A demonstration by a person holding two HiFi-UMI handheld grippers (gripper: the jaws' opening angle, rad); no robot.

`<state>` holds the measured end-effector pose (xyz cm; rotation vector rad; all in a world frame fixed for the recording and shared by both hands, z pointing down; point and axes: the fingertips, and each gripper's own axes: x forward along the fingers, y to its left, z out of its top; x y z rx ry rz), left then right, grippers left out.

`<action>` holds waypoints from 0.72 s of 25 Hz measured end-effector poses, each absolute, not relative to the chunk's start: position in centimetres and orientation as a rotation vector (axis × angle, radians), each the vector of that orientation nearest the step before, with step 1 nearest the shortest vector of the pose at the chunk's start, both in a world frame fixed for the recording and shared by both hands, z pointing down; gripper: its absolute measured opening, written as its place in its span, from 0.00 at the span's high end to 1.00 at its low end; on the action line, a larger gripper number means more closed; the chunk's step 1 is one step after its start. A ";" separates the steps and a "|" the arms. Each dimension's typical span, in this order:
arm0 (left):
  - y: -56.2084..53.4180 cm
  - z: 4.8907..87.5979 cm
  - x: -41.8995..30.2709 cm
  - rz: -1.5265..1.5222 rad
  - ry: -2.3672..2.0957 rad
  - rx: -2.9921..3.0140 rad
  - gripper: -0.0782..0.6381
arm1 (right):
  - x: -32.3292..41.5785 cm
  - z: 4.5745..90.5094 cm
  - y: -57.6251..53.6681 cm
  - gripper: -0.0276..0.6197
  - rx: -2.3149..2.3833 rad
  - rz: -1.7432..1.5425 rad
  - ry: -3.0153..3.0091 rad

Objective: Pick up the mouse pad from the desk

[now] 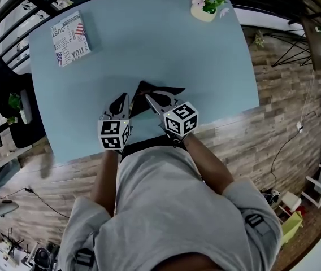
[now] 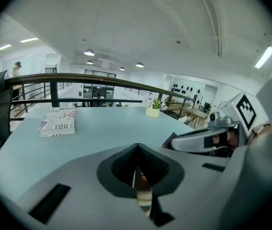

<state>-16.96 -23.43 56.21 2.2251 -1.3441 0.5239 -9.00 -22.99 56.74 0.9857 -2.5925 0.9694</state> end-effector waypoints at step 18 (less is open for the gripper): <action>-26.5 46.4 -18.0 0.283 -1.531 2.303 0.87 | -10.1 47.5 -27.0 0.93 1.064 0.706 -2.746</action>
